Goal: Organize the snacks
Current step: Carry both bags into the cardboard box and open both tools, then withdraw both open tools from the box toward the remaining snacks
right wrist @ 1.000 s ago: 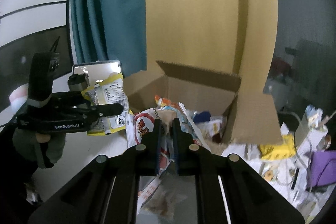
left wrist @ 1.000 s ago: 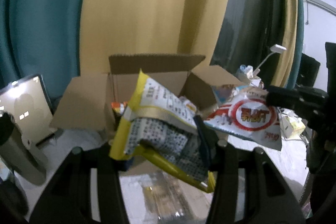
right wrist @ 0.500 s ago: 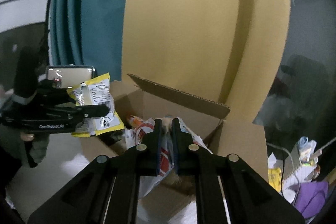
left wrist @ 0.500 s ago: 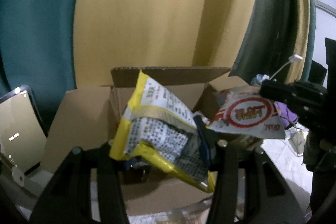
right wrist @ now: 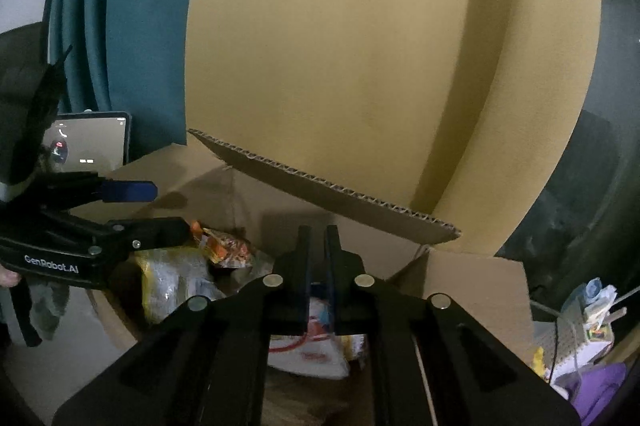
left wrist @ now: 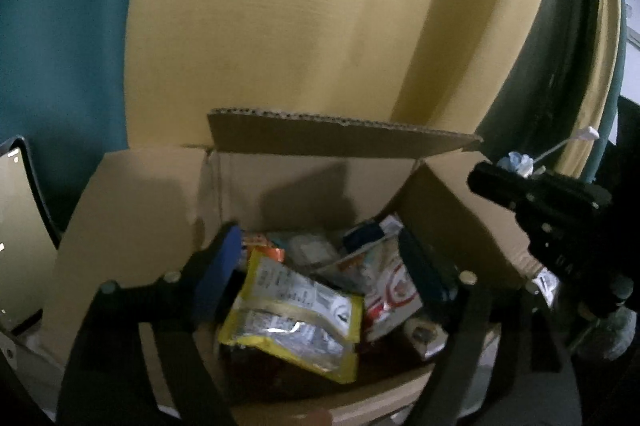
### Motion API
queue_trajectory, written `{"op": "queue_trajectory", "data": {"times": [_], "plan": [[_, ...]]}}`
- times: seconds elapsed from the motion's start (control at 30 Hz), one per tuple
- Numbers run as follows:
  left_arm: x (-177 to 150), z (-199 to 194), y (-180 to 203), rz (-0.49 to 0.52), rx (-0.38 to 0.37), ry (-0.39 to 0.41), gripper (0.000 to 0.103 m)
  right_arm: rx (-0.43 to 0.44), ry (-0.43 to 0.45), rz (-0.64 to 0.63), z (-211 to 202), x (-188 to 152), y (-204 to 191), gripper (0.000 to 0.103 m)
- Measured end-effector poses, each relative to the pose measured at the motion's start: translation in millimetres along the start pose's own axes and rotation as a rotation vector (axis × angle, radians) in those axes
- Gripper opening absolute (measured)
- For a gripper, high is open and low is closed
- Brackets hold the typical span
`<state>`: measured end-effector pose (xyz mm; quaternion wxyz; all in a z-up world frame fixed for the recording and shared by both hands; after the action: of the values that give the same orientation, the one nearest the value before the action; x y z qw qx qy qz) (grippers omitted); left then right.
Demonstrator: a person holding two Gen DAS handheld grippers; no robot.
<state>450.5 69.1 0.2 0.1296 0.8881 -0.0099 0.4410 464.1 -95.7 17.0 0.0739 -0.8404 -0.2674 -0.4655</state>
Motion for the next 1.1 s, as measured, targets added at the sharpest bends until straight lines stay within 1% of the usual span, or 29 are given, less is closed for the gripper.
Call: {"op": "queue_trajectory", "data": {"times": [0.07, 0.13, 0.17, 0.2, 0.27, 0.47, 0.63, 0.8, 1.1], "plan": [[-1.4, -5.0, 0.3, -0.003, 0.0, 0.008, 0.086, 0.005, -0.016, 0.014, 1.2, -5.1, -0.5, 0.007], [-1.8, -11.4, 2.6, -0.004, 0.003, 0.024, 0.086, 0.012, -0.032, 0.032, 0.5, -10.1, -1.6, 0.012], [-2.0, -14.6, 3.6, -0.005, 0.003, 0.03, 0.086, 0.014, -0.036, 0.039, 0.9, -11.8, -1.4, 0.021], [-3.2, -20.3, 5.0, -0.006, 0.002, 0.04, 0.086, 0.015, -0.04, 0.049, -0.3, -13.6, -1.9, 0.033], [-6.1, -30.2, 6.7, -0.008, -0.001, 0.057, 0.086, 0.02, -0.043, 0.067, -4.0, -15.7, -3.6, 0.047], [-21.0, -61.3, 14.7, -0.005, -0.011, 0.083, 0.086, 0.027, -0.037, 0.103, -28.3, -23.4, -8.8, 0.049], [-38.4, -80.4, 27.8, 0.007, -0.02, 0.084, 0.086, 0.032, -0.035, 0.122, -50.1, -32.9, -14.7, 0.051], [-57.4, -91.2, 40.7, 0.015, -0.028, 0.067, 0.086, 0.045, -0.042, 0.148, -72.8, -48.8, -21.5, 0.062], [-94.4, -97.7, 56.6, 0.017, -0.033, 0.024, 0.086, 0.057, -0.07, 0.179, -99.2, -80.0, -34.5, 0.075]]}}
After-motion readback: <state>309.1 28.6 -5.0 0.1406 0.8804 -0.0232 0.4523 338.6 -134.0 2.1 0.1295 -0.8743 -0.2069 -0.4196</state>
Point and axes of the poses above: each gripper's, at about its wrist camera, not at the fingertips, and z roughly the way its jaws point, y to its right, x to its top, the point moved 4 cm from there along z, roughly the way its jaws point, and after that the axes turned 2 degrees about -y, right-handed, at the moved point
